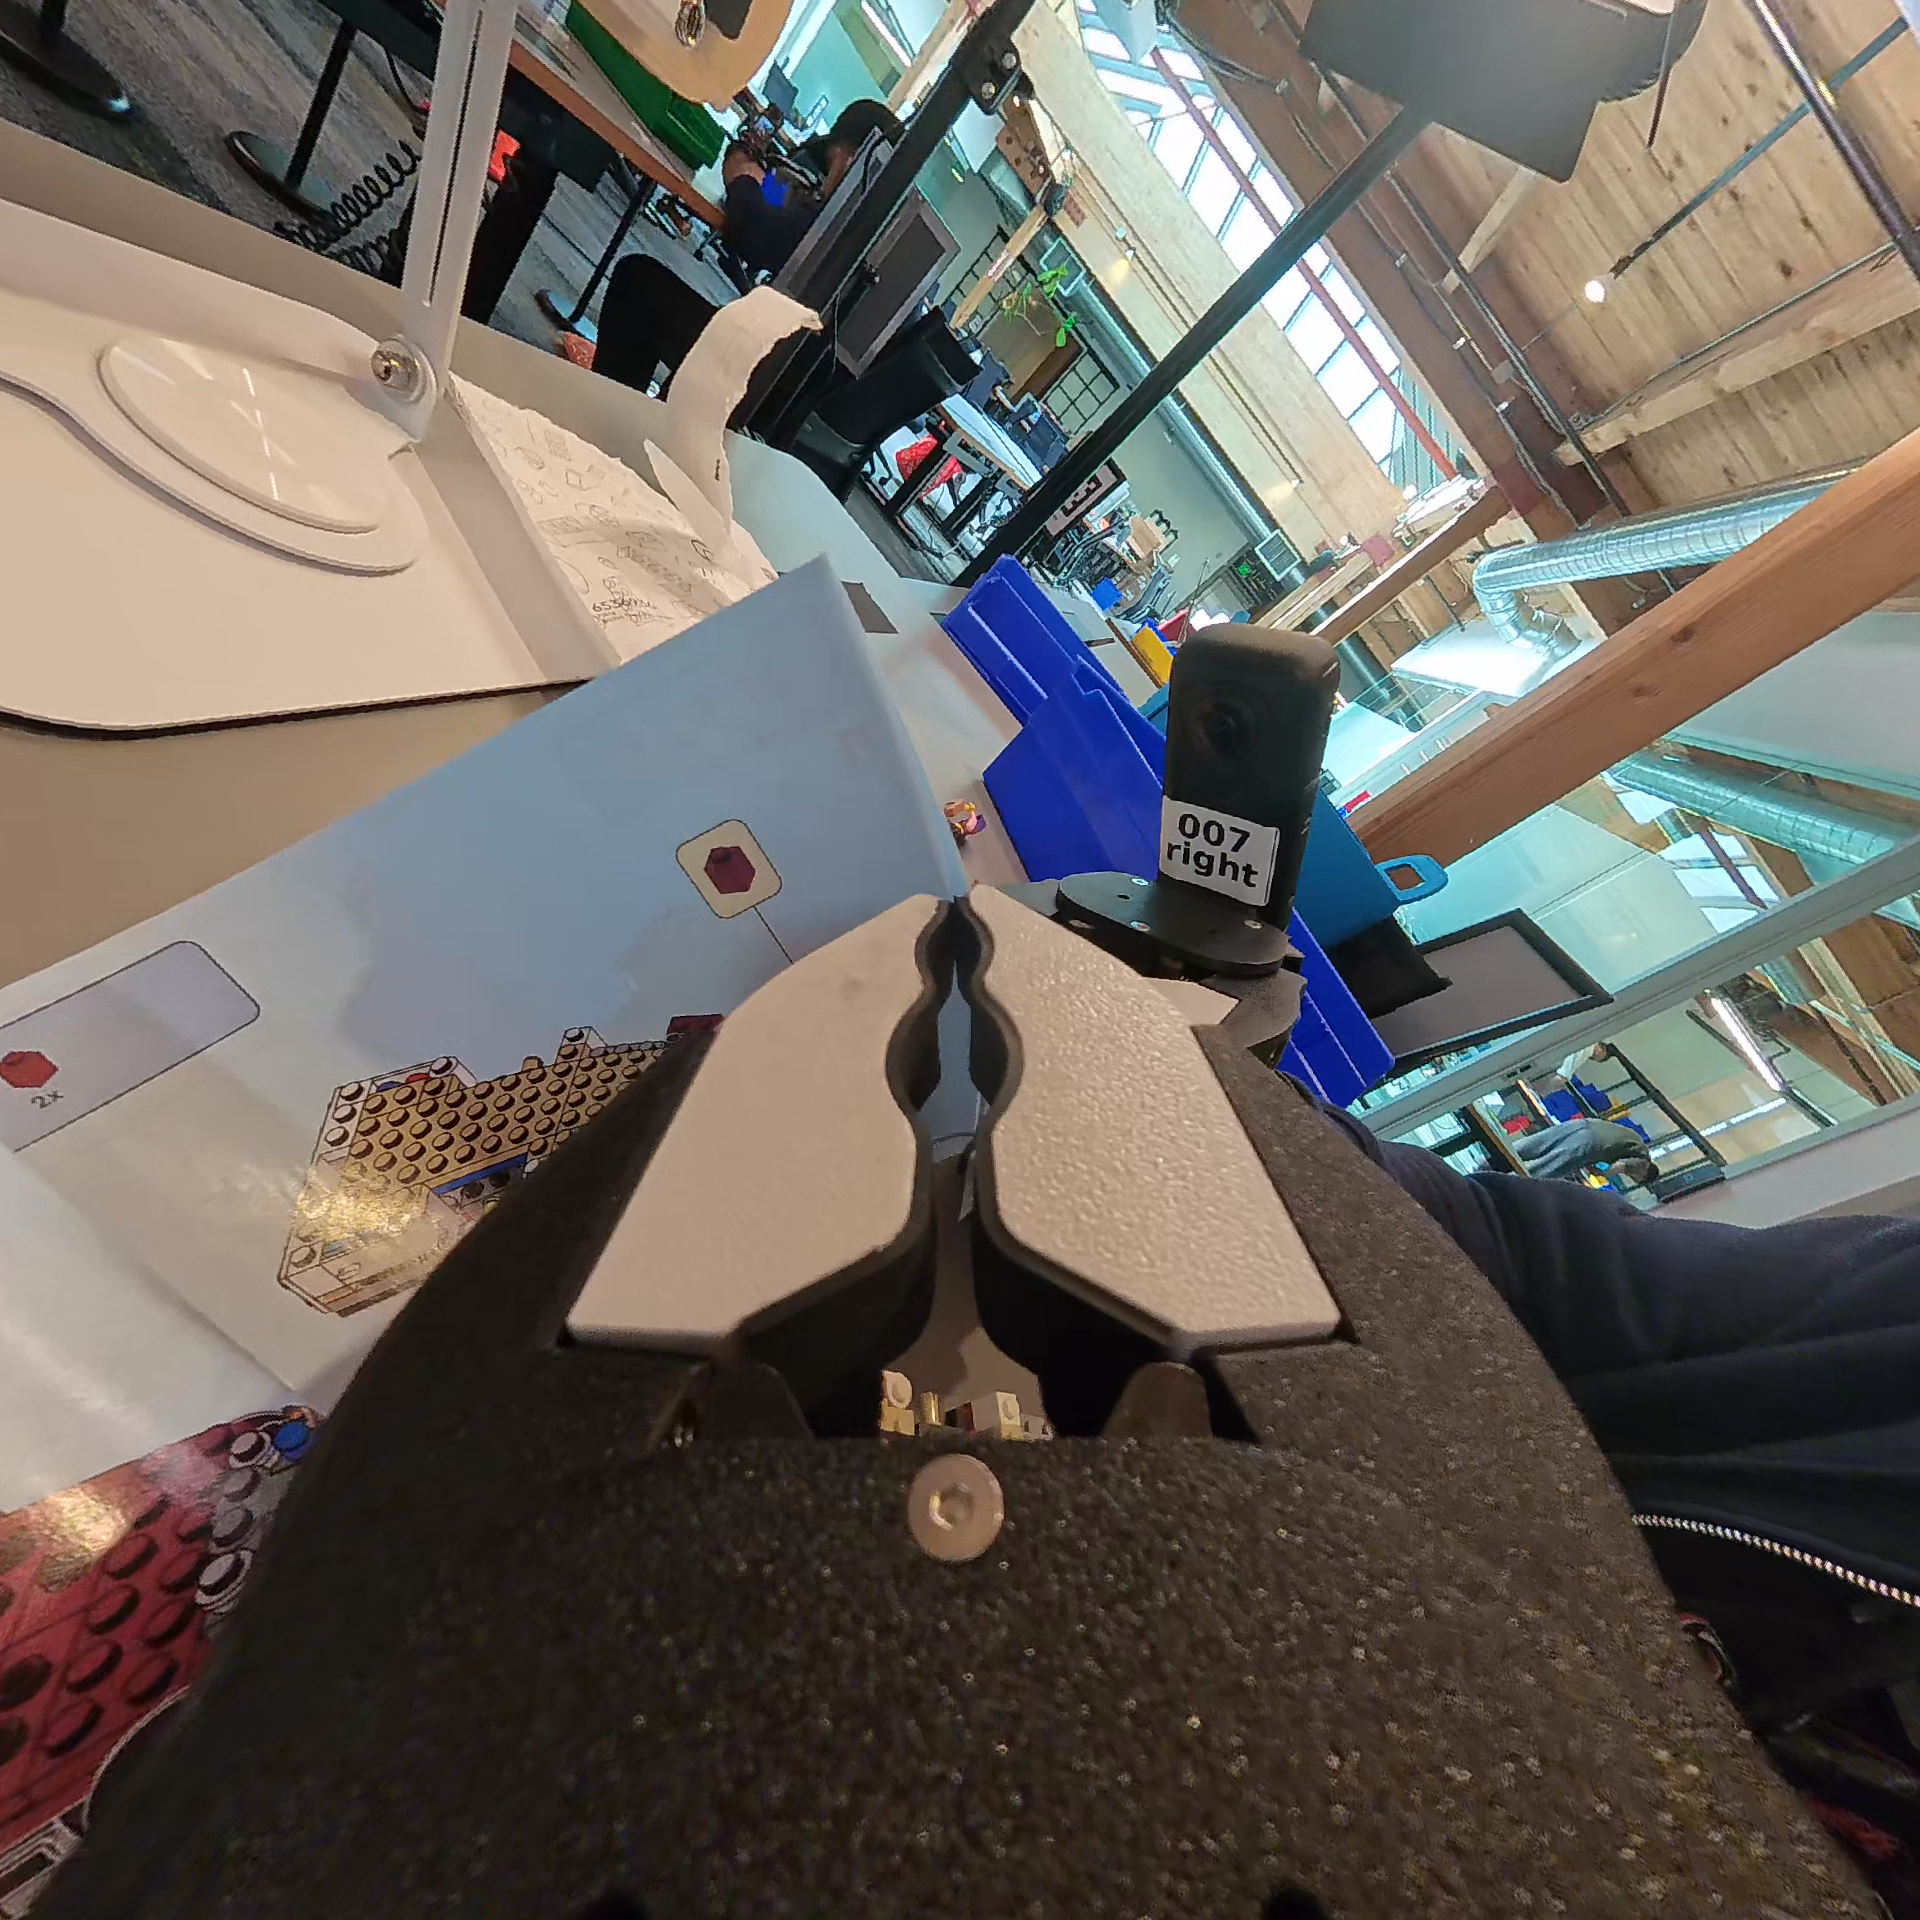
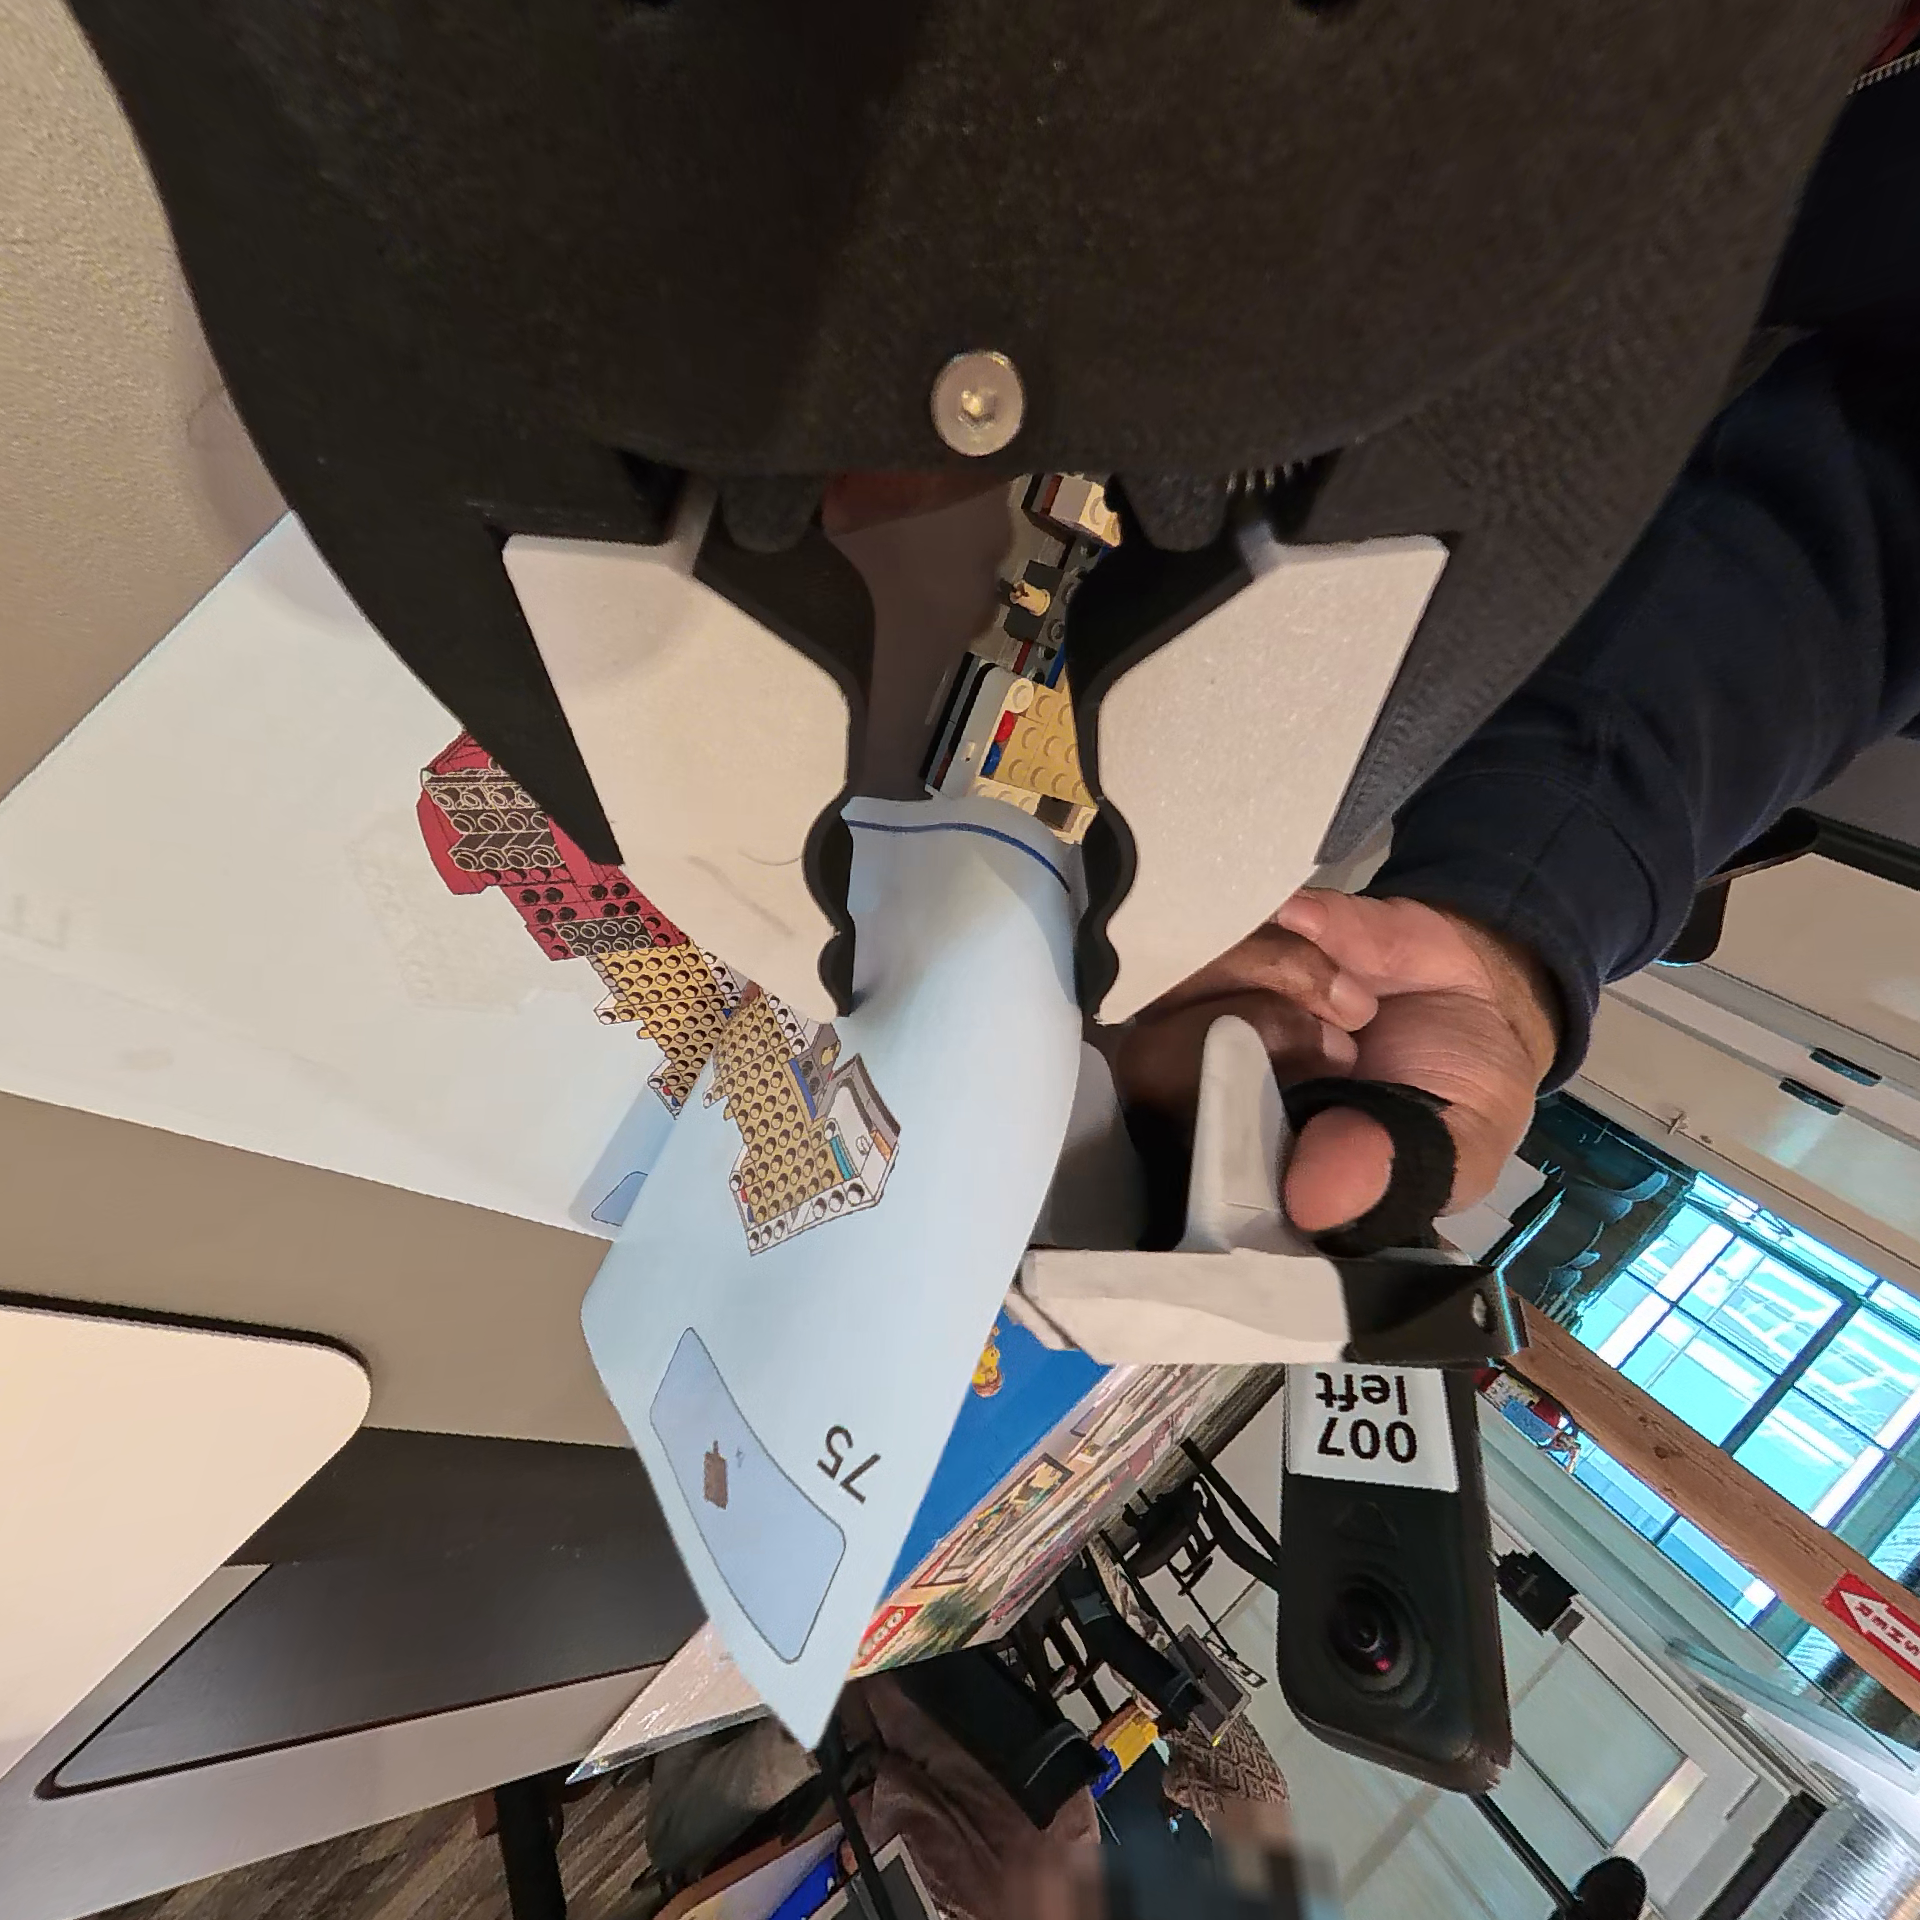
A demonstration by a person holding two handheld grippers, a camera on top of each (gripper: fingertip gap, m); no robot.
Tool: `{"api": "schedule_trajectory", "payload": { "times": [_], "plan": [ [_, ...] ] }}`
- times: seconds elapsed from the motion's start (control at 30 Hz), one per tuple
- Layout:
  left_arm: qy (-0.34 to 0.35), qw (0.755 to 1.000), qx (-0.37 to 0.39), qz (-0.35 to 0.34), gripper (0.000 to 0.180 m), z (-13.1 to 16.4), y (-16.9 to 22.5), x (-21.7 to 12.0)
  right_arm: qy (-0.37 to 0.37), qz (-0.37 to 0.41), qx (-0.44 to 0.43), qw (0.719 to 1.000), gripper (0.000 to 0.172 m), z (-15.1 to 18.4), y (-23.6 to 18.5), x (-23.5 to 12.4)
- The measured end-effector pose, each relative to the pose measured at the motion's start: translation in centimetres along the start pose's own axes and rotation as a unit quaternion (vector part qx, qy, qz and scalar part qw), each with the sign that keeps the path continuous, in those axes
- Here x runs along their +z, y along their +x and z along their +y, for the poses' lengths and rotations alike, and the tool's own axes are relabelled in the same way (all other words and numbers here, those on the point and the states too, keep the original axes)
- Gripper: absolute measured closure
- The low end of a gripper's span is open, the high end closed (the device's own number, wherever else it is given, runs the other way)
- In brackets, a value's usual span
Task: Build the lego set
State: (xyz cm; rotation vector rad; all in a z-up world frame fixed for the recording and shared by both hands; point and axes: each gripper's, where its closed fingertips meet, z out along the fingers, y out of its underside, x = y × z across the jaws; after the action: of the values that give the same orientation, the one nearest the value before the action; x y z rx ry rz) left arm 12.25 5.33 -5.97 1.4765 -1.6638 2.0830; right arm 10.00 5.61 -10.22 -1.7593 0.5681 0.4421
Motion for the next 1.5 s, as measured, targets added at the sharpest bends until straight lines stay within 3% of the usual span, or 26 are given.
{"api": "schedule_trajectory", "payload": {
  "times": [0.5,0.63,0.8,1.1,1.5],
  "plan": [
    [0.010,1.000,0.005,-0.024,0.180,-0.43,-0.61,-0.25,0.000,0.007,-0.002,1.000,0.130,0.03,0.32,-0.12],
    [0.002,1.000,-0.003,-0.028,0.164,-0.20,-0.80,-0.04,0.000,0.005,-0.001,1.000,0.130,0.02,0.26,-0.14],
    [-0.003,1.000,0.003,-0.014,0.162,-0.05,-0.21,0.19,0.000,0.005,0.000,1.000,0.130,0.05,0.27,-0.14],
    [-0.008,1.000,0.005,-0.009,0.180,0.29,-0.19,0.28,-0.001,0.004,-0.001,1.000,0.130,0.08,0.20,-0.13],
    [0.010,1.000,0.002,-0.025,0.180,-0.42,-0.72,-0.42,0.012,0.023,0.000,1.000,0.130,-0.52,0.99,-0.72]
  ]
}}
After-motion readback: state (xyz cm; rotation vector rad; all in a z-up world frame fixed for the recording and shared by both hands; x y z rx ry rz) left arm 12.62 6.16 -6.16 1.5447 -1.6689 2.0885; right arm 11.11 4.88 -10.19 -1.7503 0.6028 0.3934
